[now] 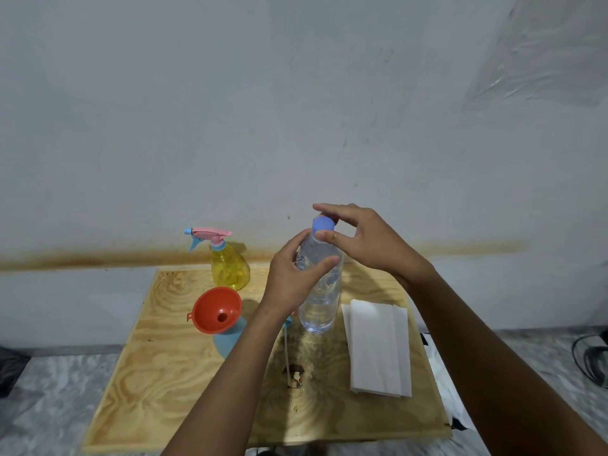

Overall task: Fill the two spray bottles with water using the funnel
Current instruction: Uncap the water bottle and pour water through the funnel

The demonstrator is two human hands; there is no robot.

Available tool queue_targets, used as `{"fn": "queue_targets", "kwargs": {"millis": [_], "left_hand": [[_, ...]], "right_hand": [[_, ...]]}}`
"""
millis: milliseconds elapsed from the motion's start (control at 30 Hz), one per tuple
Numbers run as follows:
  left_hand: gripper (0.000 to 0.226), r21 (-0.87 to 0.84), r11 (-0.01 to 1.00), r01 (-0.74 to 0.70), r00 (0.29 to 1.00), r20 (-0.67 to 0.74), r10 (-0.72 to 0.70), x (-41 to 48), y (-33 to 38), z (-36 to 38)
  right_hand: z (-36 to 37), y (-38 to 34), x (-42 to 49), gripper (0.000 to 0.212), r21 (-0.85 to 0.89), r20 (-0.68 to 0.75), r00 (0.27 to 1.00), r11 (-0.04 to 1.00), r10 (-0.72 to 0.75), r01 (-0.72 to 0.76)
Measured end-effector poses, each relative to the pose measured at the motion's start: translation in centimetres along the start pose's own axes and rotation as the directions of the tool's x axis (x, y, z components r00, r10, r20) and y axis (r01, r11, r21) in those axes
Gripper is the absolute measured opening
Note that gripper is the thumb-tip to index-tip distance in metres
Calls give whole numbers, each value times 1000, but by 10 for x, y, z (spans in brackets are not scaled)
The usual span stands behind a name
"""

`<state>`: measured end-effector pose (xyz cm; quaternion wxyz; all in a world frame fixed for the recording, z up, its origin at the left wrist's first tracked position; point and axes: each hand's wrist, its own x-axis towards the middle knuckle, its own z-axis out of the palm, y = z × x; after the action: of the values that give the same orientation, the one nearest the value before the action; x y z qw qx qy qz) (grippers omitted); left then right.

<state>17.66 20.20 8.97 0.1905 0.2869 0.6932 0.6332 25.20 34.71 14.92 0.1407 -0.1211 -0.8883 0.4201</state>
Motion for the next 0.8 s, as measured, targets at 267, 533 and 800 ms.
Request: {"fn": "queue_targets", "kwargs": {"millis": [267, 533, 800], "left_hand": [[44, 9, 1000, -15, 1000, 8, 15, 1, -2, 1], [49, -7, 1000, 12, 1000, 10, -12, 2, -4, 0], [57, -12, 999, 42, 999, 4, -42, 3, -6, 0]], "right_hand": [[22, 1, -5, 34, 33, -268, 960, 997, 79, -72], [20, 6, -6, 34, 68, -210, 977, 998, 19, -5], [0, 10, 7, 33, 141, -1, 998, 988, -62, 62]]}}
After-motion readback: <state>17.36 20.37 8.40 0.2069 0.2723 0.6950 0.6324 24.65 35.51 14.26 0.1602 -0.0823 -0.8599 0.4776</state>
